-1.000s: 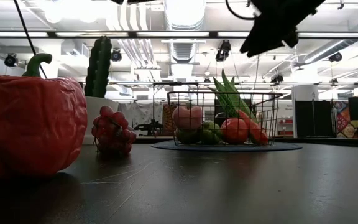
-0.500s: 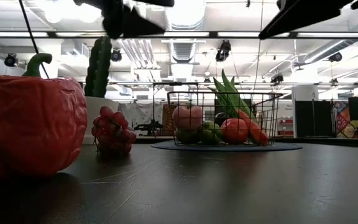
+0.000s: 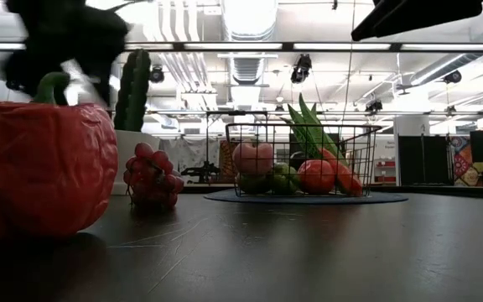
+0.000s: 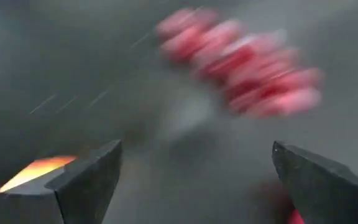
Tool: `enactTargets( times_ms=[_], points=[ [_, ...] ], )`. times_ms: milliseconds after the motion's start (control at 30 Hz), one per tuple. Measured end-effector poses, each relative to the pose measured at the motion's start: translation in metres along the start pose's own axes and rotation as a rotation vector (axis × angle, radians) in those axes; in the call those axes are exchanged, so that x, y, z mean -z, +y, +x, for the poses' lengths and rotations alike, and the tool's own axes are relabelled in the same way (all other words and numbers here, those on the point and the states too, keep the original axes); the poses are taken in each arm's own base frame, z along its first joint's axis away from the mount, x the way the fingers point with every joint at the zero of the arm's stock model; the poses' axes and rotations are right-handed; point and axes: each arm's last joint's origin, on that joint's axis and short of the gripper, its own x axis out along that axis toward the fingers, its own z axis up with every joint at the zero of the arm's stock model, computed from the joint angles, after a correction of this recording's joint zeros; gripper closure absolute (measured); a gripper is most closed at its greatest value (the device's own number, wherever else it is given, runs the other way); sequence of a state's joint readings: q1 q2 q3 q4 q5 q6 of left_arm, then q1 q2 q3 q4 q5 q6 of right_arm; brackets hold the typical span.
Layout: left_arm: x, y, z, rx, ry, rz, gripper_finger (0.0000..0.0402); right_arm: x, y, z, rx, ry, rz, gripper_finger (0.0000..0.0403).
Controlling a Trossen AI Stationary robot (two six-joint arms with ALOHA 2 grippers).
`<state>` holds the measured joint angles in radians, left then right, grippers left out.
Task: Build produce basket
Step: Put the orange into the gold wire basket
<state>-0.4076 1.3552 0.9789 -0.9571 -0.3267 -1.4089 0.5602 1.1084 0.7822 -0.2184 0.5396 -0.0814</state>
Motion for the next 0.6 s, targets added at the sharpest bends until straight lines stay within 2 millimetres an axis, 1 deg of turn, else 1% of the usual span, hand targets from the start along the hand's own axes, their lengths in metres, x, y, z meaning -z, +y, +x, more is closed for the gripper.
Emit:
enactTargets(
  times_ms=[133,233,600],
  points=[
    [0.008,0.024,0.000,-0.225,0.163,-0.053,0.0009,0.002,0.000,0.001,0.000,0.005,-0.002,0.0225],
    [0.012,0.036,0.001,-0.332,0.231,-0.074,0.0009,0.002,0.000,0.001,0.000,0.006,0.006,0.0225],
    [0.022,0.055,0.019,-0.430,0.250,-0.055,0.0009,0.002,0.000,0.001,0.001,0.006,0.019,0.0225]
  ],
)
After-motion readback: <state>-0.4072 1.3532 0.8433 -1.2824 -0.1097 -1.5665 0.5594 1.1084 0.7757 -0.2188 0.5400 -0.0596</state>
